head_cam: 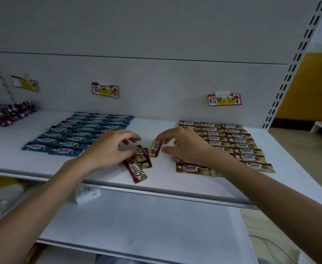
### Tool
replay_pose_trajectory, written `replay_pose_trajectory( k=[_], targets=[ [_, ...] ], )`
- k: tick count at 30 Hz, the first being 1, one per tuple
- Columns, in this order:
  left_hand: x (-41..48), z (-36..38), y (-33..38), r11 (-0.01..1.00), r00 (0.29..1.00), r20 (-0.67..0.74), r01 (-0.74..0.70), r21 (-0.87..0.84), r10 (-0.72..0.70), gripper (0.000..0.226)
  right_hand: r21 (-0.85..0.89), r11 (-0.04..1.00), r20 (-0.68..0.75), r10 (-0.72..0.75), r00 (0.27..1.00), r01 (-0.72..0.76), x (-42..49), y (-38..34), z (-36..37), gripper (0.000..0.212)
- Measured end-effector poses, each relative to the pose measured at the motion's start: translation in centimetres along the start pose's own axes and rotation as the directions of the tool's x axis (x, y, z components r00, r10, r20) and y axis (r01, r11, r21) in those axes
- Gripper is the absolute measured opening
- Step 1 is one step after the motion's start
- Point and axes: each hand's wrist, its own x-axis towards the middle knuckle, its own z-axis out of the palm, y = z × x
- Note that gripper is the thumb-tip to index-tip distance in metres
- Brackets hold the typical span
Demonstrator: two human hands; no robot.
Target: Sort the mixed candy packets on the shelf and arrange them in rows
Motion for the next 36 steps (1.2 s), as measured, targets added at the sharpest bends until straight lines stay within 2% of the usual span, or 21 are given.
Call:
replay_pose_trajectory(
  k=[8, 14, 17, 19, 24, 28, 31, 36],
  targets=[
    [1.9, 0.0, -0.6, 1.000, 0.993, 0.119, 0.002, 0.005, -0.003, 0.026, -0.100, 0.994, 0.052, 0.036, 0.998, -0.030, 2.9, 0.1, 0.5, 0.015],
    [2.6, -0.2, -1.7, 0.998, 0.999, -0.045, -0.027, -0.049, 0.025, 0.014, -0.046, 0.997, 0.087, 0.071, 0.994, -0.067, 3.9, 1.1, 0.6, 0.012],
    [2.8, 0.0, -1.8, 0.996, 0.994, -0.097, -0.046, -0.073, 0.039, 0.009, -0.029, 0.995, 0.098, 0.099, 0.990, -0.096, 4.2, 1.2, 0.6, 0.022],
    [2.8, 0.0, -1.5, 0.990, 0.991, -0.131, -0.058, -0.126, 0.041, 0.006, 0.000, 0.991, 0.070, 0.133, 0.989, -0.133, 4.3, 1.2, 0.5, 0.030],
    [2.7, -0.2, -0.6, 0.978, 0.982, -0.188, -0.067, -0.200, 0.029, 0.018, 0.097, 0.978, 0.031, 0.180, 0.983, -0.182, 4.0, 1.3, 0.5, 0.043],
    [2.1, -0.7, 0.9, 0.964, 0.975, -0.210, -0.127, -0.235, 0.078, 0.027, 0.214, 0.971, -0.089, 0.132, 0.987, -0.111, 3.2, 1.1, -0.1, 0.037],
    [1.5, -0.9, 2.7, 0.928, 0.977, -0.194, -0.150, -0.342, 0.087, 0.020, 0.297, 0.953, -0.184, 0.120, 0.976, -0.061, 1.9, 1.0, -1.8, 0.029],
    [0.5, 0.9, 6.5, 0.859, 0.982, -0.132, -0.183, -0.478, 0.135, 0.019, 0.235, 0.967, -0.195, 0.142, 0.970, -0.094, -3.5, 1.5, -4.5, 0.026]
  ],
)
